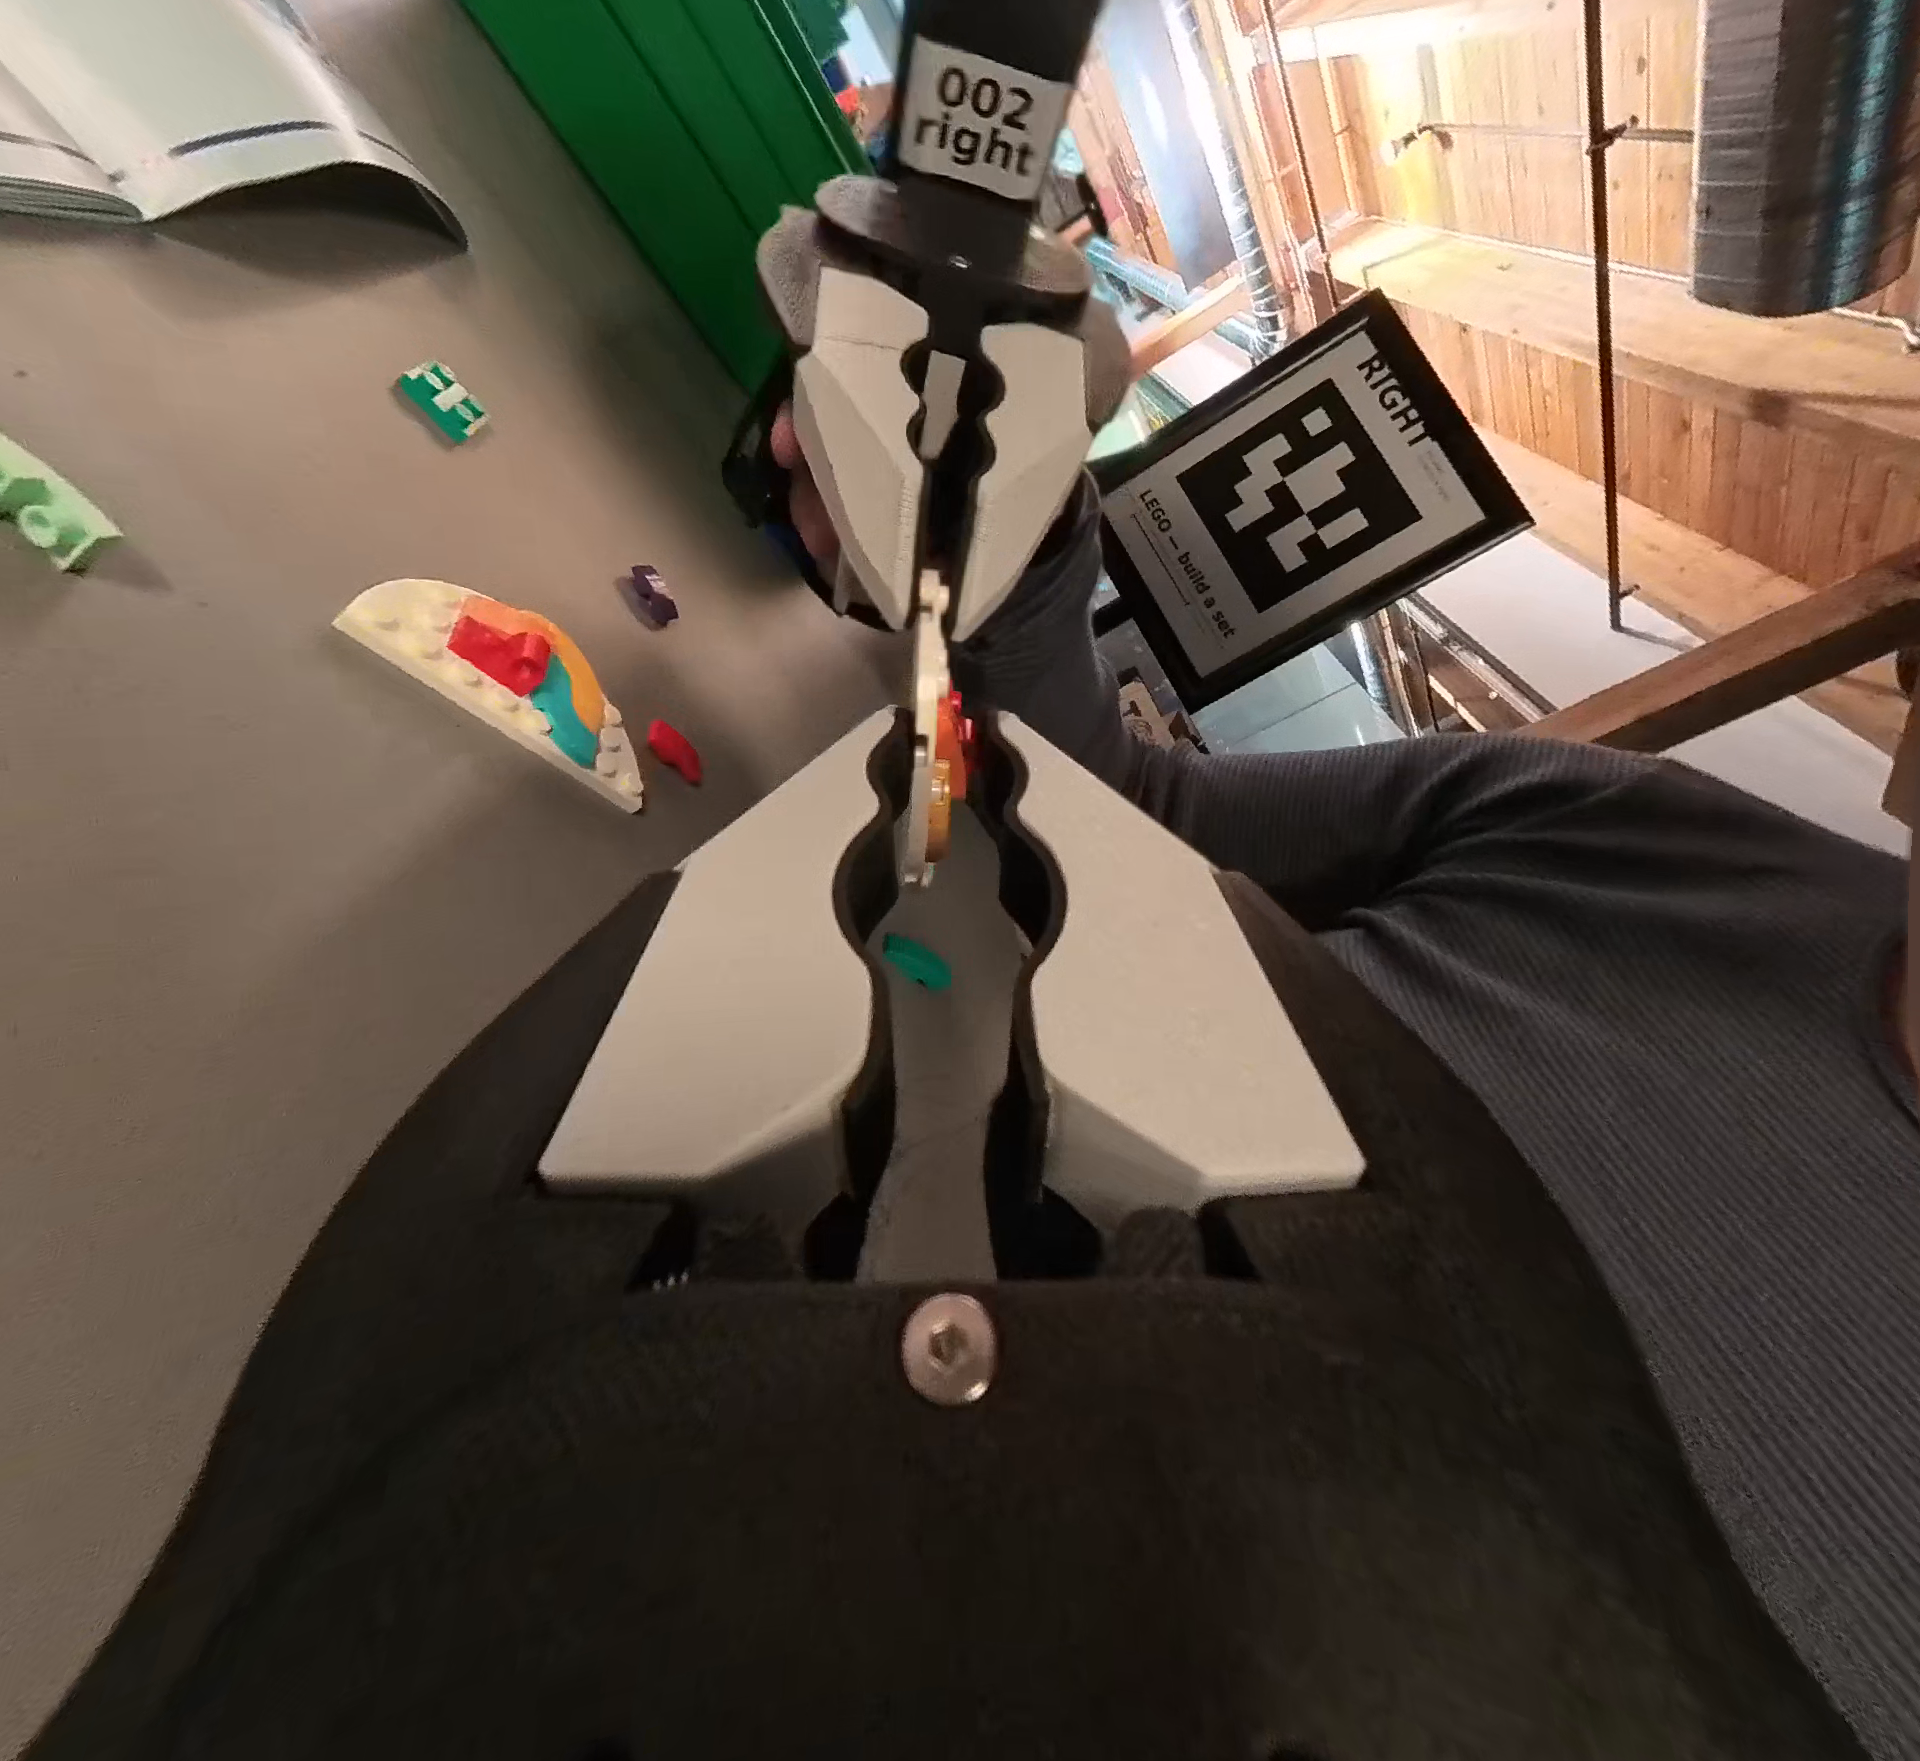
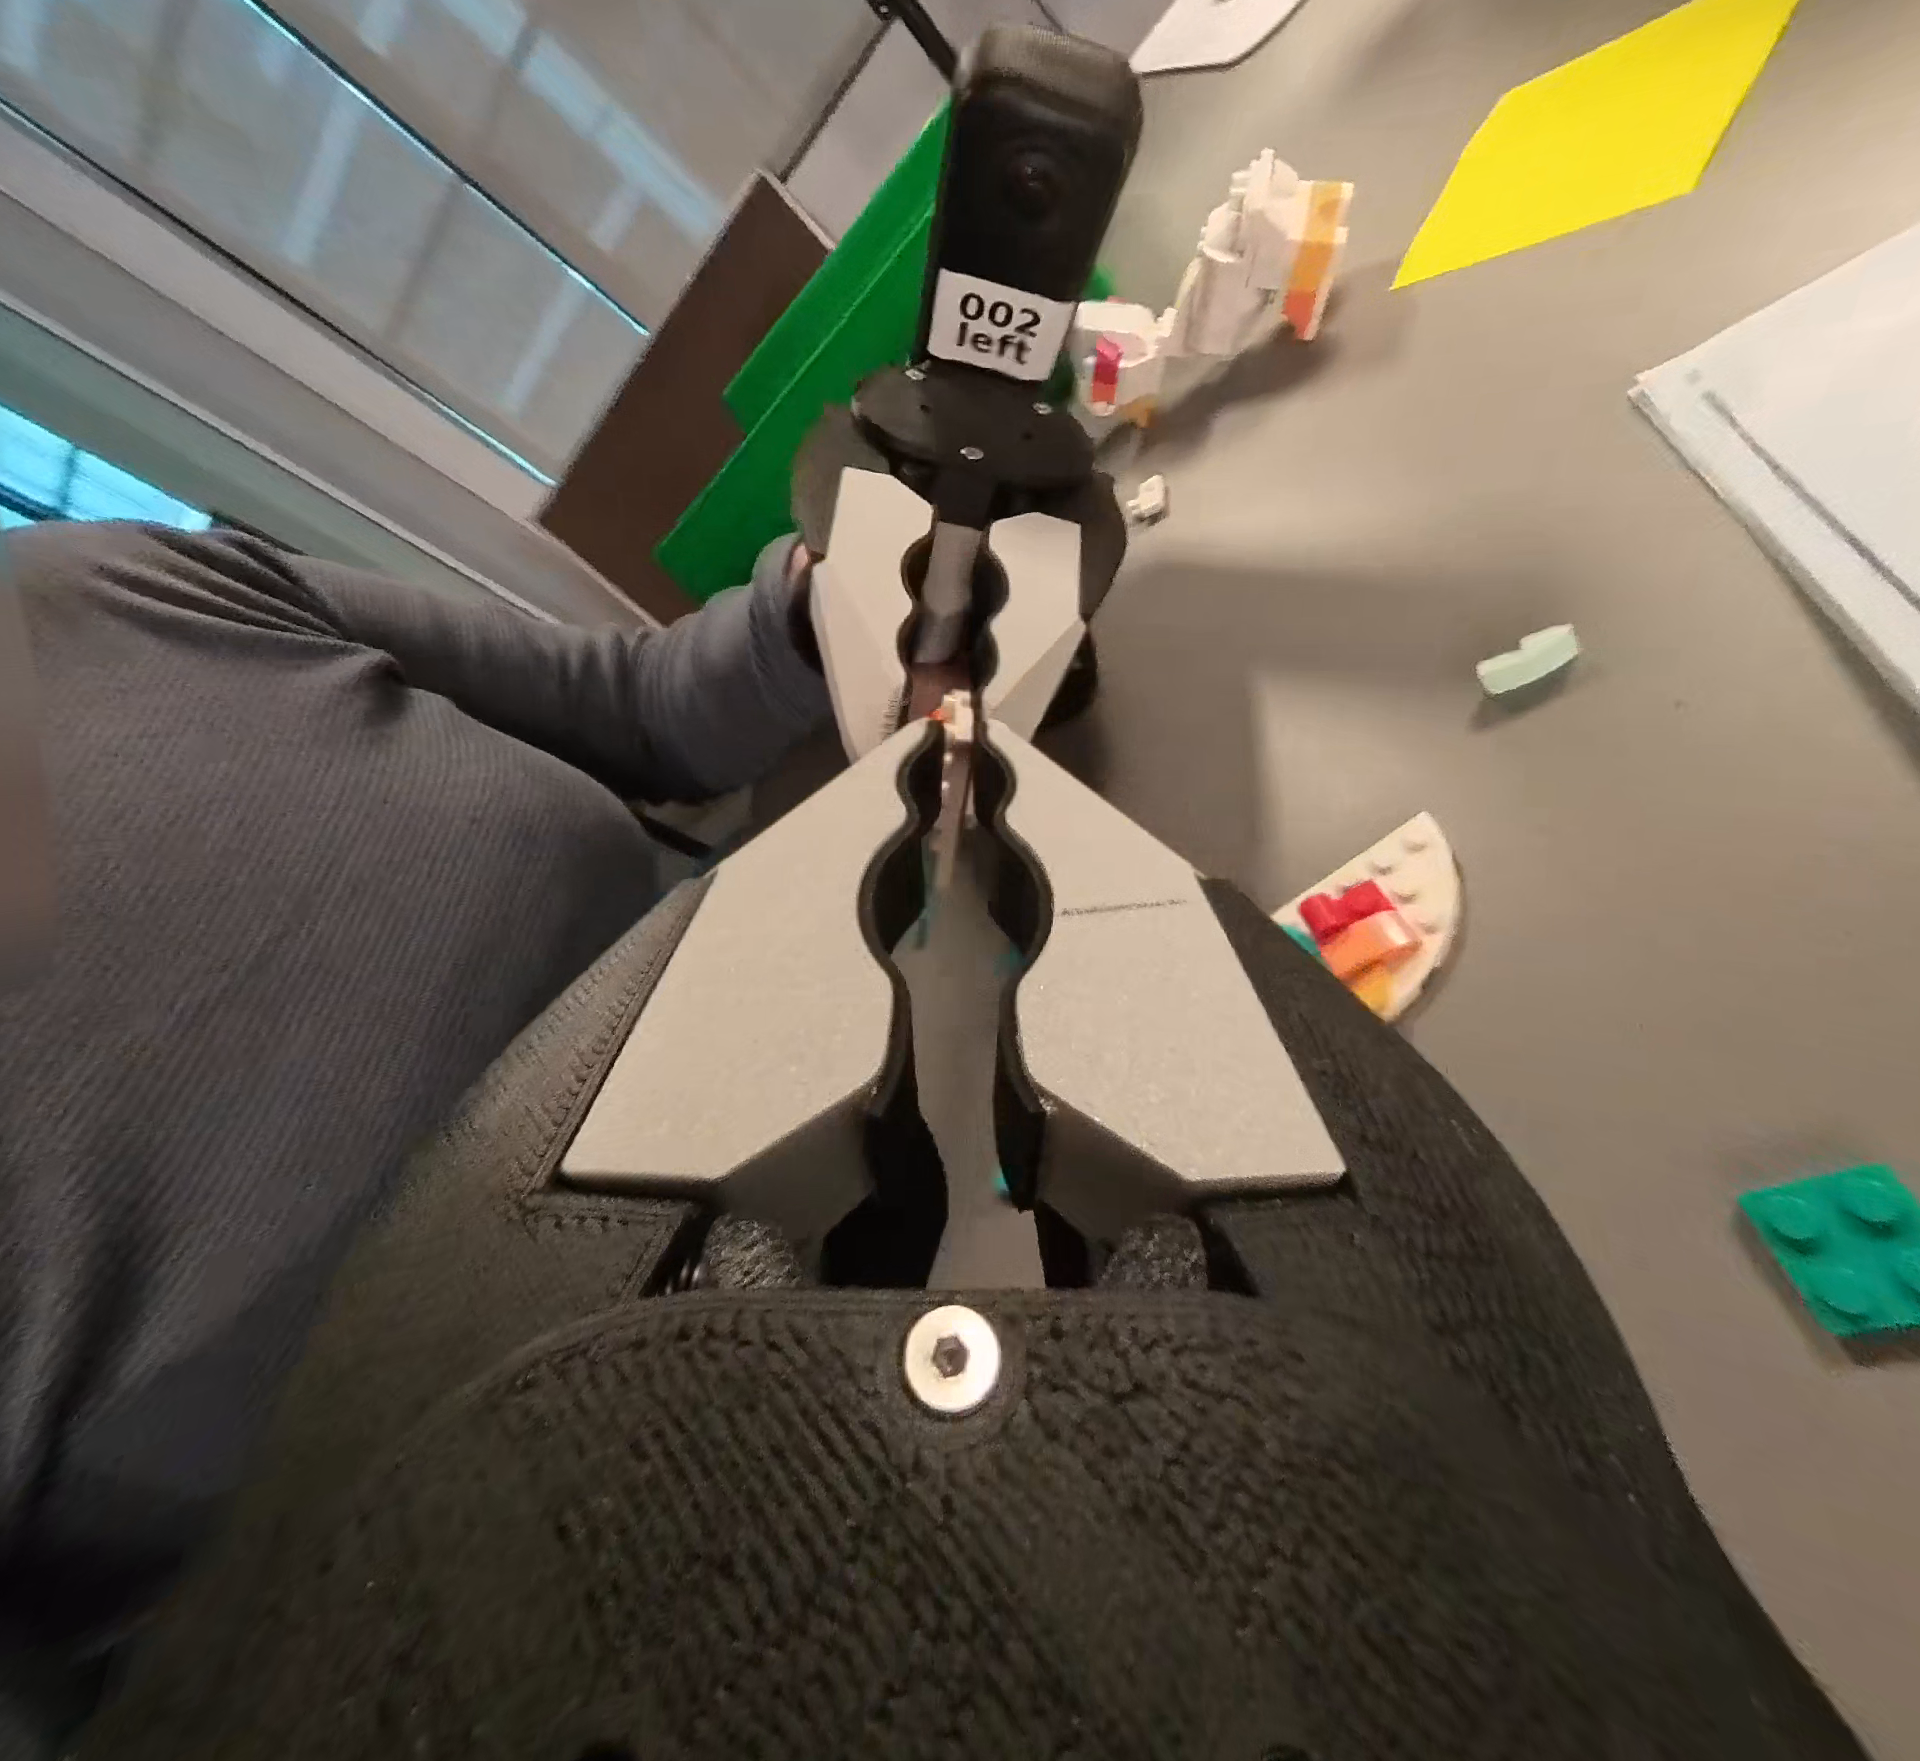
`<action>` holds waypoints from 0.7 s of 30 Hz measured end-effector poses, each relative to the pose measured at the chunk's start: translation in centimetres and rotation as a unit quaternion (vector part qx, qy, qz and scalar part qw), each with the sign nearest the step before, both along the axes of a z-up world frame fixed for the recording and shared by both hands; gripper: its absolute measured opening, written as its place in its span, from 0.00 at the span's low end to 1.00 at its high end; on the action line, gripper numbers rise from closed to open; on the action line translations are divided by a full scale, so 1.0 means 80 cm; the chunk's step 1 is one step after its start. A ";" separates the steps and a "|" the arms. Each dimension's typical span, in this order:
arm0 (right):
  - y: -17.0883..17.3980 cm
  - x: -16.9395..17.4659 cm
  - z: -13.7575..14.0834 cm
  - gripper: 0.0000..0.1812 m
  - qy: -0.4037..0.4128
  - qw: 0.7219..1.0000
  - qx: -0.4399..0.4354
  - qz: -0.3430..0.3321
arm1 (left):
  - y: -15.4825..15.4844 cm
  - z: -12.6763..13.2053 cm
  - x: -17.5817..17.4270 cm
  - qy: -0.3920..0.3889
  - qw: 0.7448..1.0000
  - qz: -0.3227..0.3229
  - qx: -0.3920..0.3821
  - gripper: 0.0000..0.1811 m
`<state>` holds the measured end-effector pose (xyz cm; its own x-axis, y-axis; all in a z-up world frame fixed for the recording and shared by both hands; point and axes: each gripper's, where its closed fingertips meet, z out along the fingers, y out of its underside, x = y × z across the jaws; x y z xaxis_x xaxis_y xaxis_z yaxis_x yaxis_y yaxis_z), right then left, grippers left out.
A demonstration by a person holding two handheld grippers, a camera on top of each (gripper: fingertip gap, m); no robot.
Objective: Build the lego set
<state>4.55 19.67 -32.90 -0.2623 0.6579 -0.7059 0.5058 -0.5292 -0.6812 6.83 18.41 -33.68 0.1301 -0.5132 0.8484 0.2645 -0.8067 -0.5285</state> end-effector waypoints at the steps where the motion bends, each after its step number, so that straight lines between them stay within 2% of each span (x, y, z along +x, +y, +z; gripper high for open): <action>1: 0.000 0.002 0.000 0.02 -0.001 1.000 -0.012 0.003 | -0.002 -0.001 0.001 0.003 1.000 -0.008 0.003 0.09; 3: 0.004 0.004 -0.003 0.02 -0.003 1.000 -0.022 0.001 | -0.006 -0.003 0.002 0.007 1.000 -0.022 -0.002 0.13; 8: 0.012 0.006 0.000 0.02 0.009 0.999 -0.036 -0.010 | 0.000 -0.008 0.000 0.020 1.000 -0.005 -0.002 0.05; 9: 0.015 0.006 0.000 0.06 0.016 1.000 -0.017 -0.015 | 0.000 -0.008 -0.001 0.020 1.000 -0.003 -0.009 0.04; 10: 0.022 0.008 0.005 0.16 0.028 0.999 0.005 -0.025 | 0.002 -0.012 -0.002 0.025 0.999 0.002 -0.023 0.04; 11: 0.036 0.014 0.008 0.23 0.034 0.998 0.045 -0.042 | 0.003 -0.018 -0.004 0.028 0.999 0.006 -0.039 0.04; 12: 0.056 0.023 0.004 0.24 0.028 0.991 0.115 -0.064 | 0.005 -0.021 -0.007 0.023 0.998 0.009 -0.056 0.04; 14: 0.100 0.050 -0.016 0.24 -0.007 0.953 0.290 -0.092 | 0.003 -0.023 -0.008 0.001 0.996 0.003 -0.092 0.04; 16: 0.118 0.074 -0.038 0.24 -0.041 0.916 0.395 -0.060 | -0.001 -0.028 -0.004 -0.003 0.993 -0.009 -0.115 0.04; 18: 0.120 0.085 -0.059 0.22 -0.056 0.900 0.433 -0.011 | -0.005 -0.030 0.003 -0.005 0.992 -0.022 -0.126 0.04; 21: 0.123 0.080 -0.084 0.20 -0.071 0.897 0.436 0.033 | -0.008 -0.029 0.009 -0.020 0.990 -0.030 -0.137 0.04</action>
<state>10.98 29.49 -39.60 -0.2697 0.9621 0.0395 0.6311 0.2076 -0.7474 7.54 17.81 -35.99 0.0706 -0.2688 0.9606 0.2287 -0.9330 -0.2779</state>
